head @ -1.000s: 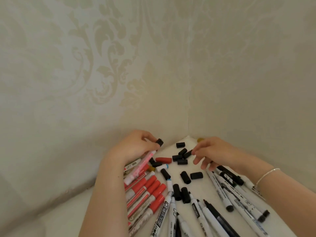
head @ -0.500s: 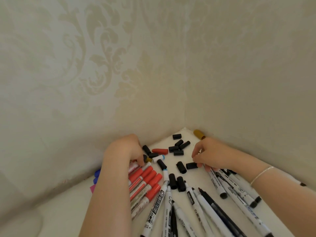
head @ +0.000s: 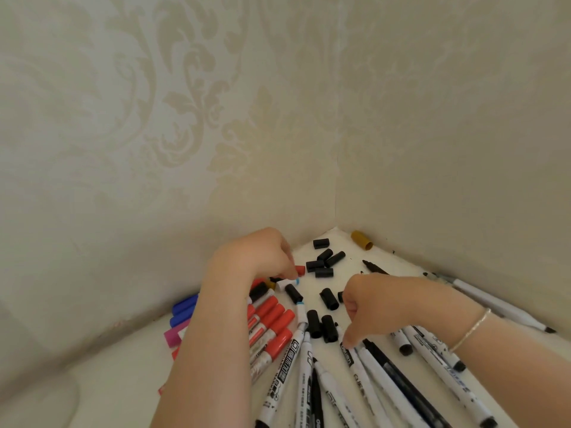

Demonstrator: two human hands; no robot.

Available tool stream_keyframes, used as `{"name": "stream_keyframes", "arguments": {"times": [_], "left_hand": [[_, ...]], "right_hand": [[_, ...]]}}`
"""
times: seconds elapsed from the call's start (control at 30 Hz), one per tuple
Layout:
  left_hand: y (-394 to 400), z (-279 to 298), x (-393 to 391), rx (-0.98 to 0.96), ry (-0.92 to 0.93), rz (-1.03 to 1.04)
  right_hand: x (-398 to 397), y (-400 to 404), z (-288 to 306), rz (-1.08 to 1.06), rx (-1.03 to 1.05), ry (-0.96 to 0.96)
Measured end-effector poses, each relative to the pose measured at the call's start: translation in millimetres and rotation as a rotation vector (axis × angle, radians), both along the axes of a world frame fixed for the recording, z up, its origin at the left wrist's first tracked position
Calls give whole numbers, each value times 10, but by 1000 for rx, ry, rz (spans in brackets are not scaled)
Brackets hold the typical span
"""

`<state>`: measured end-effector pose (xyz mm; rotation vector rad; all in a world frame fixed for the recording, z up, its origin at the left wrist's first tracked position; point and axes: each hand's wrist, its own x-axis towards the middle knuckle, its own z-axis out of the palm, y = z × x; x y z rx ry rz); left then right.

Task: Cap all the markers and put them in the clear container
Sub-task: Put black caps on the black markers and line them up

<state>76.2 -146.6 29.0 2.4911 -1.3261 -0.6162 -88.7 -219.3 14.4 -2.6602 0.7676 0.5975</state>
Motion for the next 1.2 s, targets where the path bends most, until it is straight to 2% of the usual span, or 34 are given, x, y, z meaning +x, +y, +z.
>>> {"name": "stream_keyframes", "arguments": {"times": [0.17, 0.4, 0.5, 0.6, 0.8, 0.97, 1.1, 1.2], "left_hand": [[-91, -34, -183, 113, 164, -126], [-191, -129, -304, 301, 154, -118], [-209, -149, -308, 292, 144, -82], [-215, -142, -305, 254, 122, -86], [-272, -164, -406, 298, 118, -131], [-354, -212, -567, 408, -52, -193], [-388, -204, -673, 432, -166, -225], [-411, -226, -698, 432, -185, -251]], "right_hand": [[-32, 168, -24, 26, -50, 50], [-36, 287, -138, 8, -152, 3], [-23, 206, -137, -79, -64, -15], [-60, -27, -33, -219, 153, -135], [-150, -386, 190, -433, 523, -633], [-141, -434, 173, -561, 568, -816], [-115, -407, 132, -602, 609, -860], [-86, -389, 116, -611, 648, -878]]}}
